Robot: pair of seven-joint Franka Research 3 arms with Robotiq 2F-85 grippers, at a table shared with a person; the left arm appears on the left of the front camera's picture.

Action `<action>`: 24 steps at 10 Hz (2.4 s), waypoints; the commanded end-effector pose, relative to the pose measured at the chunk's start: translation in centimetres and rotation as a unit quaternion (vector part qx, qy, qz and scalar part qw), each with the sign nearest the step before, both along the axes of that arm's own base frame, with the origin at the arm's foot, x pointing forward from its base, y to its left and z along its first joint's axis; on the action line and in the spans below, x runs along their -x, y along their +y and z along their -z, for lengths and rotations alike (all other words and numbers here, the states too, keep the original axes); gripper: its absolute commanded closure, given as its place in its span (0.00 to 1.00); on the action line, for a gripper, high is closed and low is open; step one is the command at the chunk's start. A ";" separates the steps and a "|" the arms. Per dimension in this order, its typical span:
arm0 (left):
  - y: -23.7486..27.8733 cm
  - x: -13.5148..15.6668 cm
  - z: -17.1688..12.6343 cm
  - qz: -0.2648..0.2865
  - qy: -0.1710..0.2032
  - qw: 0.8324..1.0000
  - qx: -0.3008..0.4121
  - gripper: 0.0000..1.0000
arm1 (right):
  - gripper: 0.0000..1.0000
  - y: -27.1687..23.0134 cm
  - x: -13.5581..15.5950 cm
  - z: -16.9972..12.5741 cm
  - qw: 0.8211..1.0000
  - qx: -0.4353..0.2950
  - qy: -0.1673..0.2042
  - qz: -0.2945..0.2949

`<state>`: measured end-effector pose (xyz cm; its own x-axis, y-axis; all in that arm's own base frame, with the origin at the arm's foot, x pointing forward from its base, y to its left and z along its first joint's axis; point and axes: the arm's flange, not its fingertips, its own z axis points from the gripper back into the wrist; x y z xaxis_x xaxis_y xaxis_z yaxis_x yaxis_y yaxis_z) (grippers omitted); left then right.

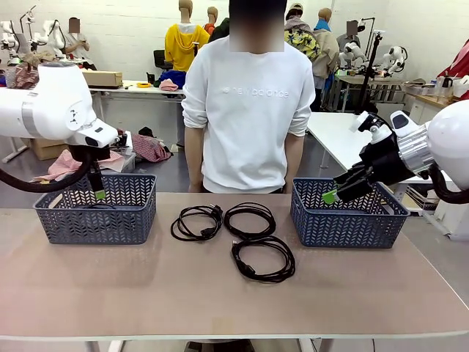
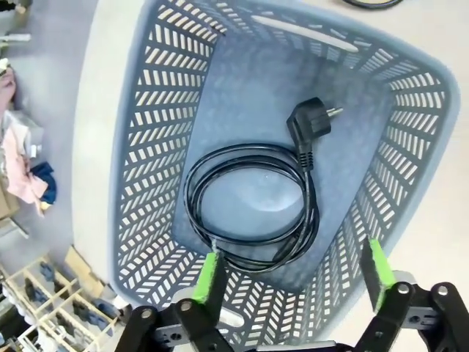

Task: Organize the cables according to human instructions.
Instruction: Pick up a bundle of cables and place it in the basket indicated by the human.

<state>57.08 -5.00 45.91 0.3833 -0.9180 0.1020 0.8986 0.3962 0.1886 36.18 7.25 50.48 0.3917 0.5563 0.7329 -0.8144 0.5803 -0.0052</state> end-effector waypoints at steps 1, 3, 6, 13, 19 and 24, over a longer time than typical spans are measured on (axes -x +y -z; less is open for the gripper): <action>0.6 -0.3 -0.5 0.010 0.009 1.000 0.011 0.00 | 0.00 0.0 -0.1 0.0 1.000 -0.010 -0.001 -0.004; 1.1 -0.1 -0.5 0.003 0.013 1.000 0.025 0.00 | 0.00 0.0 -0.1 0.0 1.000 -0.010 -0.001 -0.004; 0.4 0.0 -0.1 -0.004 0.007 1.000 0.010 0.00 | 0.00 0.0 -0.1 0.0 1.000 -0.010 -0.001 -0.004; -3.4 3.0 -2.0 0.025 -0.033 0.996 0.081 0.00 | 0.00 0.0 -0.1 0.0 1.000 -0.010 -0.001 -0.004; -11.7 9.9 -2.5 0.139 -0.009 0.974 0.176 0.00 | 0.00 0.0 -0.1 0.0 1.000 -0.010 -0.001 -0.004; -15.5 14.5 -0.1 0.165 0.018 0.966 0.201 0.00 | 0.00 0.0 -0.1 0.0 1.000 -0.010 -0.001 -0.004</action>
<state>43.53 -20.60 46.37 0.1010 -0.8889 0.4468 0.9889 0.1387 0.0524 36.19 7.25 50.46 0.3921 0.5566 0.7324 -0.8143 0.5804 -0.0052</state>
